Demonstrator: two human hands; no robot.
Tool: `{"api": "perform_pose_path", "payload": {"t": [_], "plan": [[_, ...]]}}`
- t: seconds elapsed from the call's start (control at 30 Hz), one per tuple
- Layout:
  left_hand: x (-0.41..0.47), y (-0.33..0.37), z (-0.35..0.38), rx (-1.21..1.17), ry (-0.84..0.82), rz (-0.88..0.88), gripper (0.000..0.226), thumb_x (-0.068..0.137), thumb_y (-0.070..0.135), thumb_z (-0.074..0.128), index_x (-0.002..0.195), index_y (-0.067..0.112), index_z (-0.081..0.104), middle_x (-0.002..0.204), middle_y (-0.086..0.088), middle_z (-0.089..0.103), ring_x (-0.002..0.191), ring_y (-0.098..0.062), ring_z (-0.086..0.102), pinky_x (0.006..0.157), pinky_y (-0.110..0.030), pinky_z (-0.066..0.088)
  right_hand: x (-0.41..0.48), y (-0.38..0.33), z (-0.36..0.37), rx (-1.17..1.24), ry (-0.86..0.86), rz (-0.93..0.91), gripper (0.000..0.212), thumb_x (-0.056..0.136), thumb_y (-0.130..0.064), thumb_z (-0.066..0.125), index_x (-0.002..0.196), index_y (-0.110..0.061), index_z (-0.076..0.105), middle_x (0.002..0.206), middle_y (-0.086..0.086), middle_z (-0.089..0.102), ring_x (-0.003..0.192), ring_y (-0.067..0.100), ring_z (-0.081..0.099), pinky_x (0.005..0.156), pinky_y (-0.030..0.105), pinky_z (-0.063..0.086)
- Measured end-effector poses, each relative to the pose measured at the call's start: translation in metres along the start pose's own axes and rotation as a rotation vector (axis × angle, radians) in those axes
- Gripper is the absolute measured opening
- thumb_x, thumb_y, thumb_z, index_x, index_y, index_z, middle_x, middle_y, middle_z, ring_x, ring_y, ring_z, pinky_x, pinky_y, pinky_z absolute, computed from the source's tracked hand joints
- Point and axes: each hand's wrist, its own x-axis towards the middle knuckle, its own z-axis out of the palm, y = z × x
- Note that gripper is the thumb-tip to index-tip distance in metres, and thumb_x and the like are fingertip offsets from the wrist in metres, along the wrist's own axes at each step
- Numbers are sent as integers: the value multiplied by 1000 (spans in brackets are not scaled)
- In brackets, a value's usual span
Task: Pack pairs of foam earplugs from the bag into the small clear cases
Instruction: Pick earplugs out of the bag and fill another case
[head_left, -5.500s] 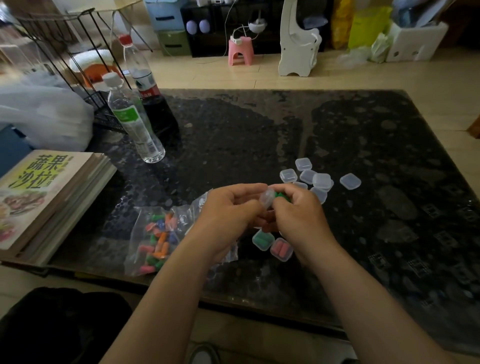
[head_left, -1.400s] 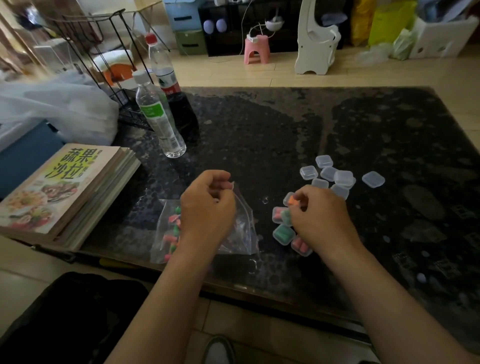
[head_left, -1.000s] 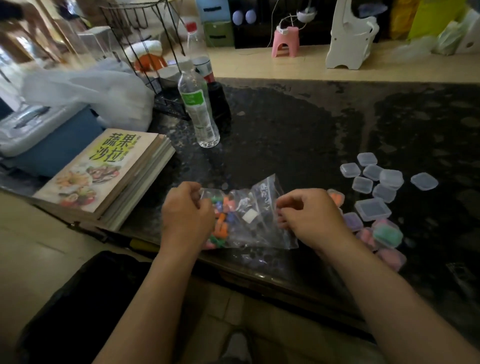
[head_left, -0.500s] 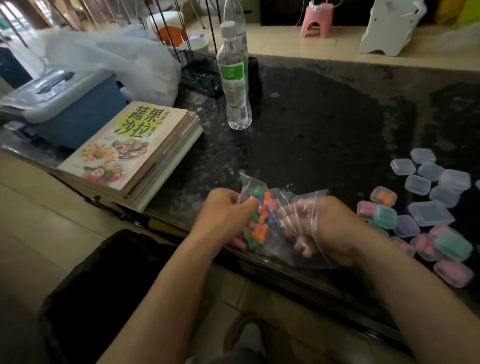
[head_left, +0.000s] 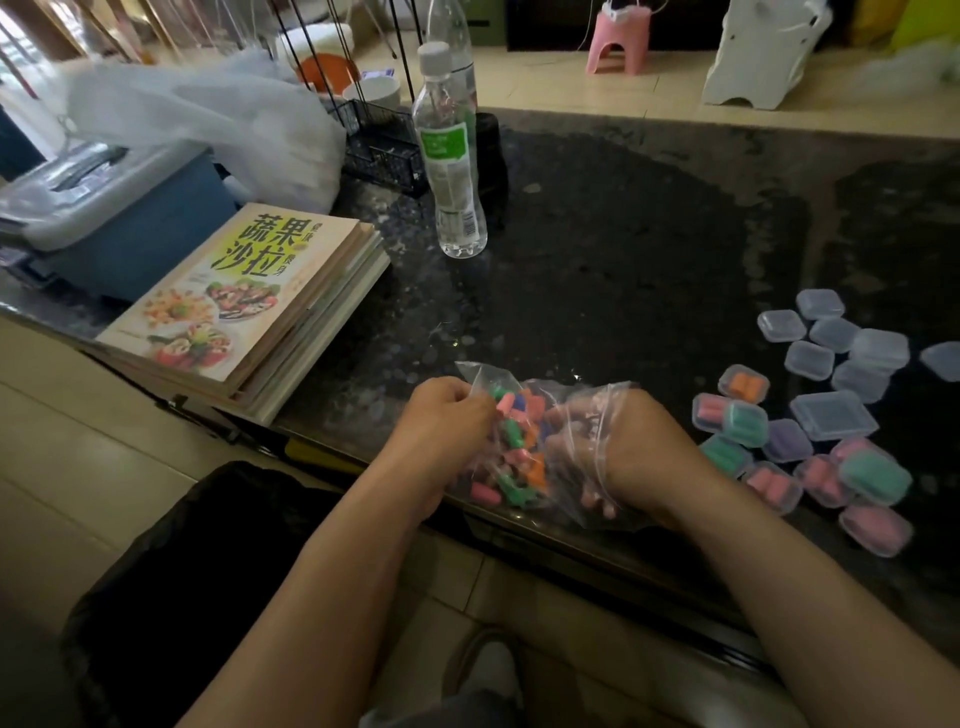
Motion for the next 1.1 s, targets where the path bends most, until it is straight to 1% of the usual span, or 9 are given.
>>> {"api": "perform_pose_path", "payload": {"t": [0.13,0.27,0.37,0.47,0.6,0.73,0.87,1.0,1.1], "plan": [[-2,3,4,-6,-14,-19,21,98,13,56,107,-4,63,102,-25,72,68,-26,77,58,-43,65,3,4,3,-49,39,-25,7,93,-21,73,90,-28,72,62,1,69,46,6,63,42,19,46],[-1,3,5,-45,-42,-24,25,97,21,66,111,1,66,94,-15,73,55,-11,73,43,-21,52,3,5,1,-143,63,-87,5,89,-25,77,90,-22,73,80,3,74,71,16,72,60,35,62],[0,1,4,-83,-65,-34,23,96,24,70,109,6,64,94,-11,75,64,-13,76,47,-22,54,1,3,-1,-109,86,-125,7,89,-20,76,84,-21,71,78,6,73,65,22,74,56,37,63],[1,1,3,-103,-73,-32,15,97,20,68,107,8,65,93,-9,76,68,-14,77,50,-24,57,2,2,-4,-13,79,-107,9,90,-23,77,85,-22,69,79,5,73,62,18,71,47,24,53],[0,1,2,-96,-78,-28,9,98,15,65,105,9,66,94,-11,77,76,-22,78,61,-36,64,1,1,-3,97,29,-144,9,88,-21,77,88,-24,69,87,-1,72,77,8,69,57,16,54],[-2,2,2,-91,-95,-19,7,99,13,63,102,8,66,96,-15,77,80,-28,78,69,-48,65,6,3,1,34,19,-115,16,86,-33,78,98,-26,72,97,-3,72,93,13,70,75,25,58],[-1,0,5,-77,-77,12,12,98,13,64,105,3,67,101,-20,75,84,-34,77,71,-53,64,8,5,-1,-40,-20,-118,24,89,-31,76,77,-35,55,84,-13,59,78,-1,57,60,11,41],[1,0,10,-103,-70,17,9,96,12,68,103,7,68,95,-14,76,75,-26,78,63,-43,65,9,8,1,-122,4,-247,24,88,-18,77,91,-36,62,90,-13,64,83,4,62,69,10,46],[5,-2,9,-120,-66,8,10,95,10,69,104,12,65,95,-9,76,76,-18,78,66,-36,65,15,15,2,-179,107,-386,20,89,-5,72,102,-21,72,79,-7,69,64,9,64,58,16,49]]}}
